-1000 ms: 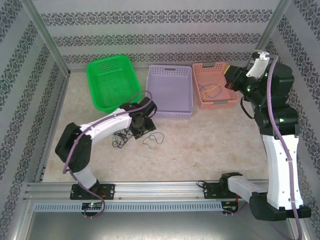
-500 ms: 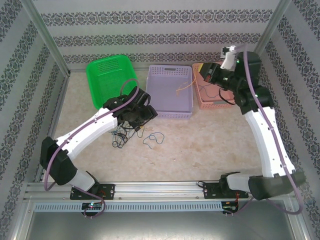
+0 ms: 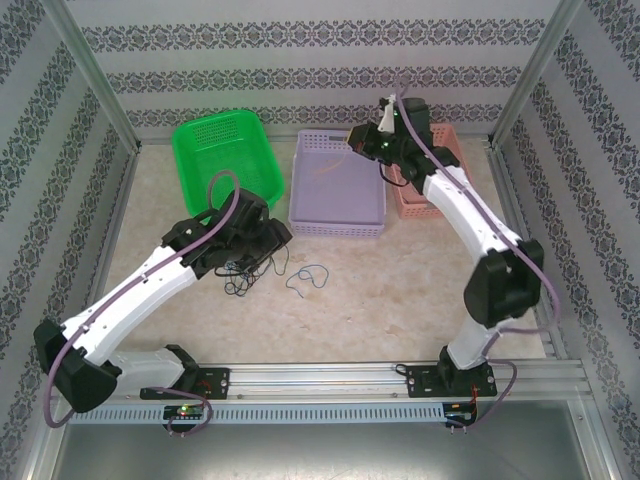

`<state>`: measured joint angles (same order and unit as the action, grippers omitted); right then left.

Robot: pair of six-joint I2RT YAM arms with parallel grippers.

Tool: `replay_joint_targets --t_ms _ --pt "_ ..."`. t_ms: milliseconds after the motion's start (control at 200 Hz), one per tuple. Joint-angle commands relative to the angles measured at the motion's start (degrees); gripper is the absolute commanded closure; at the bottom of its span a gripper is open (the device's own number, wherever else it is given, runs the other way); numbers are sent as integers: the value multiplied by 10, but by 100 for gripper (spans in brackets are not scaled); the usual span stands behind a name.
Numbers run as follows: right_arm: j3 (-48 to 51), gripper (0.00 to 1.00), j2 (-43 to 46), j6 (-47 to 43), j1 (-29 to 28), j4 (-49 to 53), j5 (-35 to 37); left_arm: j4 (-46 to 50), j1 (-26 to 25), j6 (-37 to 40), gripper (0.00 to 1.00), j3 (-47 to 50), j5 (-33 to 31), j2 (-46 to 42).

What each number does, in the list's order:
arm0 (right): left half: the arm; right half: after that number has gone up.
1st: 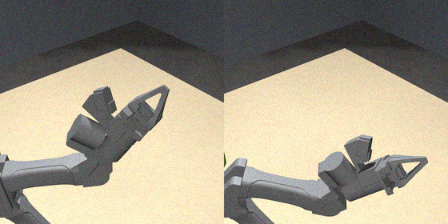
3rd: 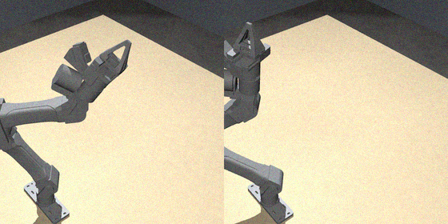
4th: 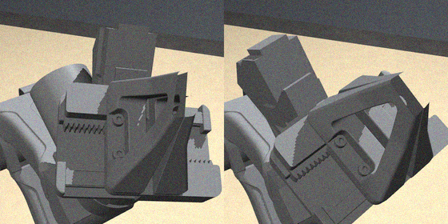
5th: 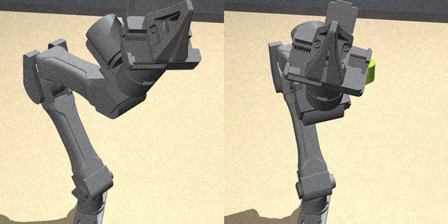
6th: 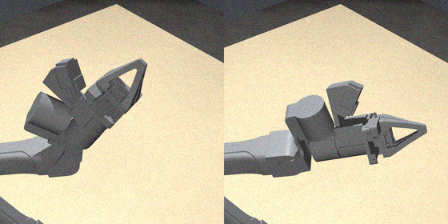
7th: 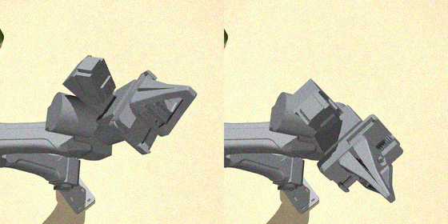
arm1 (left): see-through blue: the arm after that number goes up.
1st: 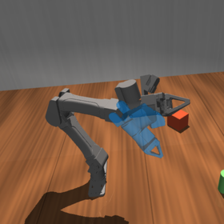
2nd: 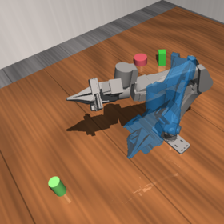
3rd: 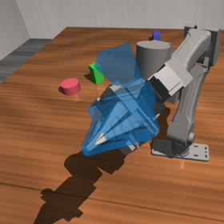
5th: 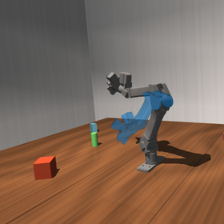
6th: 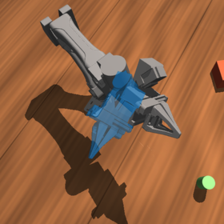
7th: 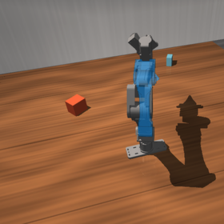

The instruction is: Untangle the cables

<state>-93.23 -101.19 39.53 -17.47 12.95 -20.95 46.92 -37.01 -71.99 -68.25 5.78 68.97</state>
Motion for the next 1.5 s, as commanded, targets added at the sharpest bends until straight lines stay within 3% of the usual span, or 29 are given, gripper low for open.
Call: replay_joint_targets --t_ms 0,205,375,545,714,874,1019,1164,1364,1494 --pt "-54 100 -60 33 -3 -74 28 -47 5 28 38 33 11 -36" --pt "-126 100 -171 100 -1 -93 36 -166 1 114 40 105 61 -100" --pt "-88 98 -184 144 -1 -61 50 -199 0 189 38 110 46 -150" --pt "-21 85 -154 154 2 -13 51 -178 1 314 37 16 -1 -152" --pt "13 62 -99 123 3 46 54 -78 1 402 36 -151 25 -49" --pt "59 54 5 91 0 98 87 -62 0 376 37 -177 38 -9" --pt "141 57 133 52 -25 127 135 -71 0 331 39 -132 39 -9" --pt "251 62 247 9 -87 164 176 -37 0 294 42 -82 37 2" --pt "426 64 364 3 -175 172 166 -17 -2 210 50 9 60 45" --pt "508 66 381 13 -203 152 116 -44 -18 215 60 53 68 91"
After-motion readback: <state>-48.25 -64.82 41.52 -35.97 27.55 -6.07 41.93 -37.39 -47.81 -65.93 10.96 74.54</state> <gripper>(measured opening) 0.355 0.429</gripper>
